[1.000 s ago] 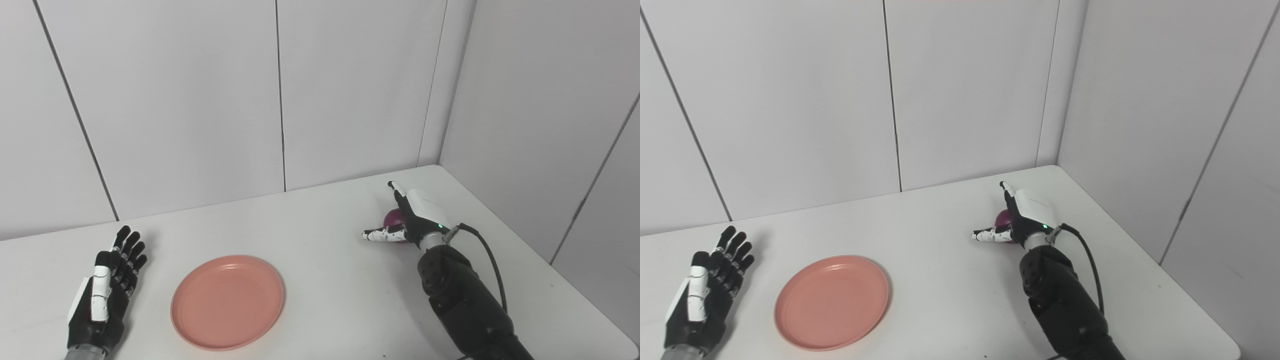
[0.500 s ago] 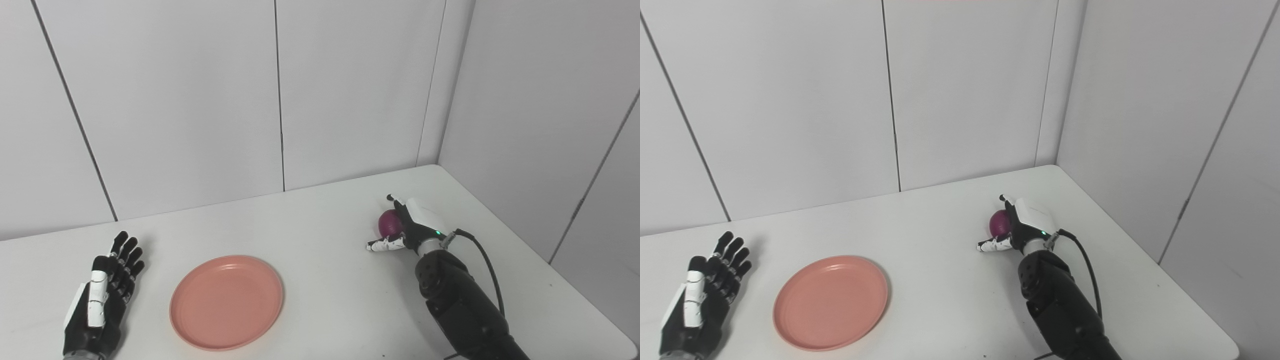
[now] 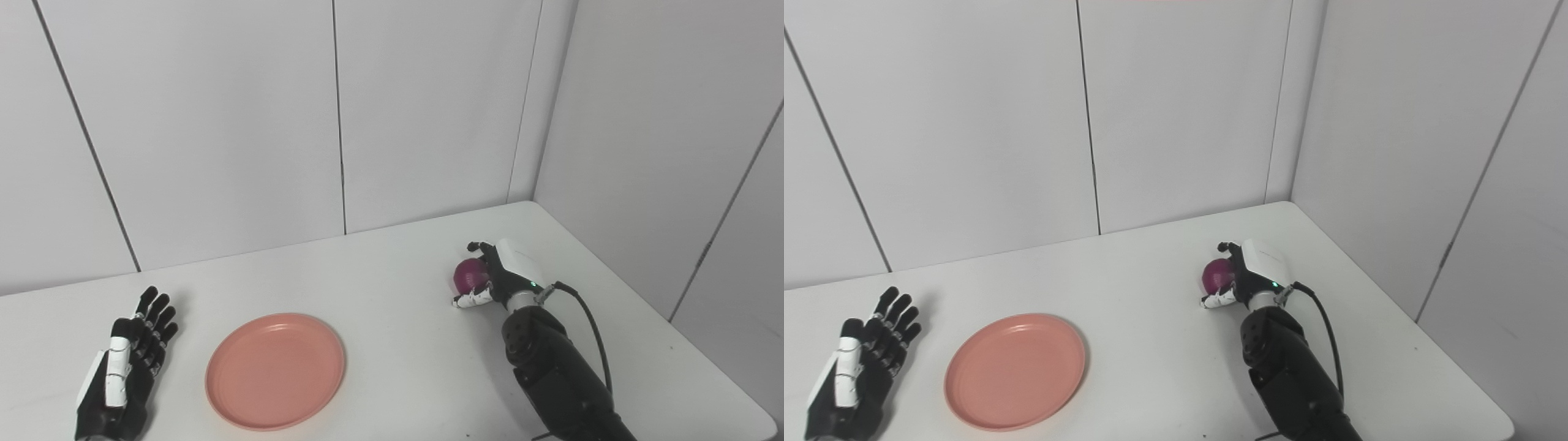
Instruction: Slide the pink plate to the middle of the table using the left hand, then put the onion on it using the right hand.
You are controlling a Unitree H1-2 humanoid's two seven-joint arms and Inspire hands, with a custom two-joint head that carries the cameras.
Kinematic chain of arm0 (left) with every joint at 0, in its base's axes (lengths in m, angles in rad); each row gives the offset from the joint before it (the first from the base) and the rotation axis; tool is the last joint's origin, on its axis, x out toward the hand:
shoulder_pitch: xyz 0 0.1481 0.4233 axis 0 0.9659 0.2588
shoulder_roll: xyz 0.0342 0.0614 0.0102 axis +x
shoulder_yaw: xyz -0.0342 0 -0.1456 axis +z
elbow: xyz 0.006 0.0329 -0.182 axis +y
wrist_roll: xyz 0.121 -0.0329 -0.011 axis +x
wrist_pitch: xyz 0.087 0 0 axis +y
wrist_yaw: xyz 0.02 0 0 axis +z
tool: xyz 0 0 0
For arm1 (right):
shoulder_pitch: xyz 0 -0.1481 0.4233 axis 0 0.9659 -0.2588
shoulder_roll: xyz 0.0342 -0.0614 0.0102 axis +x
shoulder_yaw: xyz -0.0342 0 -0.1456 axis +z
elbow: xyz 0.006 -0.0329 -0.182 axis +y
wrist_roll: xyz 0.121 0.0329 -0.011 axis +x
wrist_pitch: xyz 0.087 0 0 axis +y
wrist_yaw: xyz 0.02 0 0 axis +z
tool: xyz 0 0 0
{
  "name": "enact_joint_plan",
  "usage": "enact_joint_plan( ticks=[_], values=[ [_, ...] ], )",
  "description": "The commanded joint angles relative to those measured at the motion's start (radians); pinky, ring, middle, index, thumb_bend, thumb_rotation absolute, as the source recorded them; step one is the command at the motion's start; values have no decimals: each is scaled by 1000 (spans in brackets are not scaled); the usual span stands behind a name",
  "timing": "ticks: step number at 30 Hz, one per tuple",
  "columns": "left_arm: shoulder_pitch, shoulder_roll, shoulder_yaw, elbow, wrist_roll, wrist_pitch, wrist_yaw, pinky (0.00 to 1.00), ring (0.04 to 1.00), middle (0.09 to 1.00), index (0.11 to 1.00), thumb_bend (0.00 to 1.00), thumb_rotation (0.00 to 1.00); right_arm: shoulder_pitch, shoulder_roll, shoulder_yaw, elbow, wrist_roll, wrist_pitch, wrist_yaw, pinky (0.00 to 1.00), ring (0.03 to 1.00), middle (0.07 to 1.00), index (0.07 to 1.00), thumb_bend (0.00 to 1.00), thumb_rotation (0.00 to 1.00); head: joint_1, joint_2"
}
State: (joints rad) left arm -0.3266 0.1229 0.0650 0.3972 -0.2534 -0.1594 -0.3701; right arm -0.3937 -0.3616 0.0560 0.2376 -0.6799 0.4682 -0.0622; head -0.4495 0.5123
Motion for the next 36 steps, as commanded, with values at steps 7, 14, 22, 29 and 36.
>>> enact_joint_plan(
  ticks=[7,14,22,29,36],
  values=[
    [5,1,-4,2,-9,-1,-5,1000,1000,1000,1000,685,1000,-49,5,-35,-2,37,-85,-150,205,407,509,521,516,0,2,1],
    [5,-4,-1,-4,-16,8,-2,1000,1000,1000,1000,681,1000,-47,4,-31,-2,46,-110,-203,173,404,507,487,515,0,10,1],
    [9,-13,-10,-14,-1,12,7,1000,1000,1000,1000,686,1000,-36,12,-41,-56,67,-170,-259,131,211,471,485,524,0,92,14],
    [28,-43,-31,-68,35,39,51,1000,1000,1000,1000,704,1000,-14,29,-16,-186,88,-180,-217,148,223,471,486,524,0,178,23],
    [56,-77,-58,-176,71,118,106,1000,1000,1000,1000,691,1000,13,68,39,-261,119,-238,-165,108,173,469,485,523,0,285,37]
  ],
)
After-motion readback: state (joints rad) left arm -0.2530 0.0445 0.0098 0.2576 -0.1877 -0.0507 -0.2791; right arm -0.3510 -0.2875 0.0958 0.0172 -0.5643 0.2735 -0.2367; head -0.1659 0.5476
